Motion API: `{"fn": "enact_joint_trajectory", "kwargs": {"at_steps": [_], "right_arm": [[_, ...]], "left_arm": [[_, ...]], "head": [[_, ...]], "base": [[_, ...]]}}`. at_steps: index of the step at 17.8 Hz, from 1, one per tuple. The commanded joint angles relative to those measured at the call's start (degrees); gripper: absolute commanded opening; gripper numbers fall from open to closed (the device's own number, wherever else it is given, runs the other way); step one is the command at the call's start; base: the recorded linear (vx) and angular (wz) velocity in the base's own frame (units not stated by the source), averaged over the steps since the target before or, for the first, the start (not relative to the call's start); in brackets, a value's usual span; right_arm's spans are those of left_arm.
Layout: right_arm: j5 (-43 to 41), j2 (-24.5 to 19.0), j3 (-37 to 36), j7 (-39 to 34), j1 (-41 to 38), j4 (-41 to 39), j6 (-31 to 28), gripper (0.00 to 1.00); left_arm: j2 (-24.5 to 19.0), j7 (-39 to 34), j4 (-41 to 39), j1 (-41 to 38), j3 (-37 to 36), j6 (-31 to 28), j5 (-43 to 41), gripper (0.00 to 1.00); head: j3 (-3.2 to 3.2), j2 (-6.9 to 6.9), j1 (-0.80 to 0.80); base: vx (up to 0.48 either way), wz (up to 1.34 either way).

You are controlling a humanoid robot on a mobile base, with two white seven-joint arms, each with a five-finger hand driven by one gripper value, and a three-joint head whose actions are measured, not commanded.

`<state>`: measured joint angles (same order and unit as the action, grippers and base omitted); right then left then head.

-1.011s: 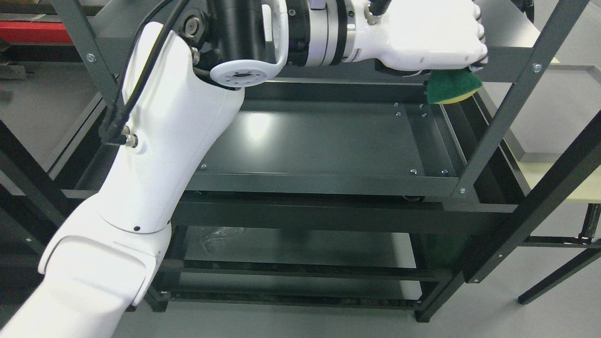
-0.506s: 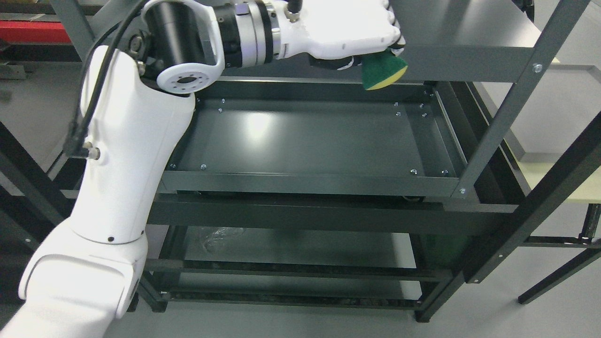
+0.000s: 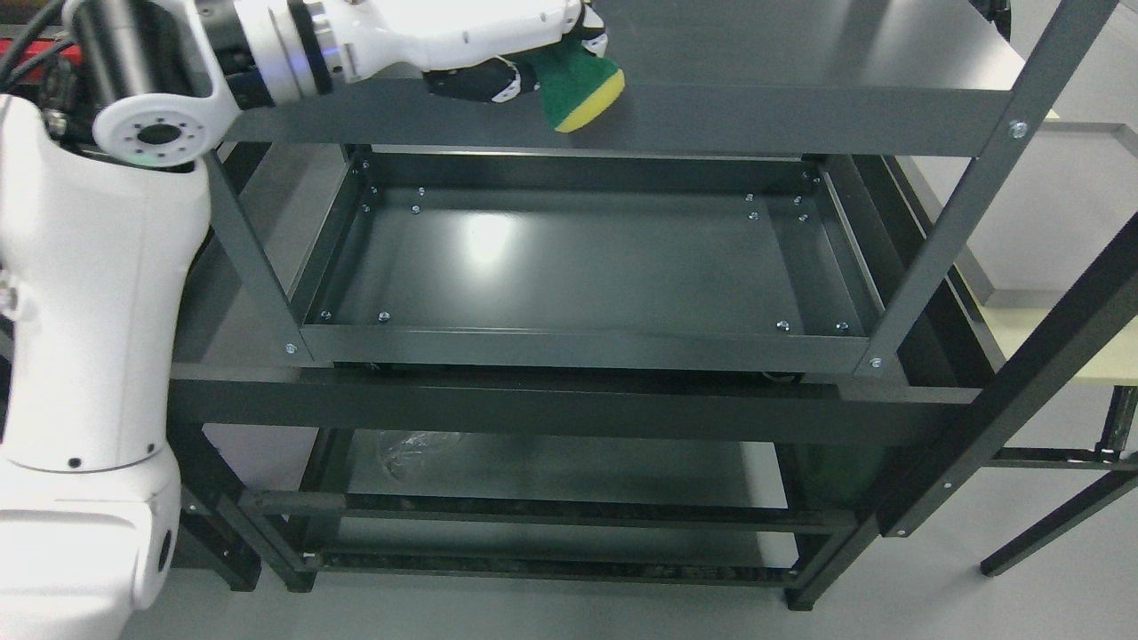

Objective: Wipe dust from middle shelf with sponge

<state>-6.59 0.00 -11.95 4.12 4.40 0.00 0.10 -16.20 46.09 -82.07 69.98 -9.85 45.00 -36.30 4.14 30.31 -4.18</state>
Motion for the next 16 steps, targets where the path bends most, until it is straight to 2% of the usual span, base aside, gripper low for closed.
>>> {"fn": "enact_joint_trajectory", "kwargs": {"at_steps": [1,4,8,11,12,16], "right_arm": [[0.00,1.00,0.00,0.01,-0.01,-1.00,-4.15,1.00],[0.00,1.00,0.00,0.01,-0.01,-1.00,-4.15,1.00],[0.00,1.00,0.00,0.01,-0.01,-1.00,-4.15,1.00],[0.00,1.00,0.00,0.01,-0.01,-1.00,-4.15,1.00],[0.00,1.00,0.00,0.10,-0.01,-1.00,-4.15,1.00],[0.00,1.00,0.00,0.01,-0.01,-1.00,-4.15,1.00]], "left_arm": [[-19.11,0.32,-0.82,-3.78,9.13,0.00,11.58,0.02],[-24.83,0.32,-0.64,-7.56,10.37,0.00,15.81,0.02],[-26.68,0.32,-0.37,-9.51,12.40,0.00,17.14,0.03],[-25.03,0.49,-0.55,-8.64,10.65,0.00,15.91,0.02],[-21.97,0.49,-0.46,-7.76,9.16,0.00,13.38,0.02],[-3.54,0.49,0.06,-2.74,3.62,0.00,1.70,0.02]], "head": [[0.00,0.00,0.00],[0.00,0.00,0.00],[0.00,0.00,0.00],[0.00,0.00,0.00],[0.00,0.00,0.00],[0.00,0.00,0.00]], "base": [[0.000,0.00],[0.000,0.00],[0.000,0.00],[0.000,0.00],[0.000,0.00],[0.000,0.00]]}}
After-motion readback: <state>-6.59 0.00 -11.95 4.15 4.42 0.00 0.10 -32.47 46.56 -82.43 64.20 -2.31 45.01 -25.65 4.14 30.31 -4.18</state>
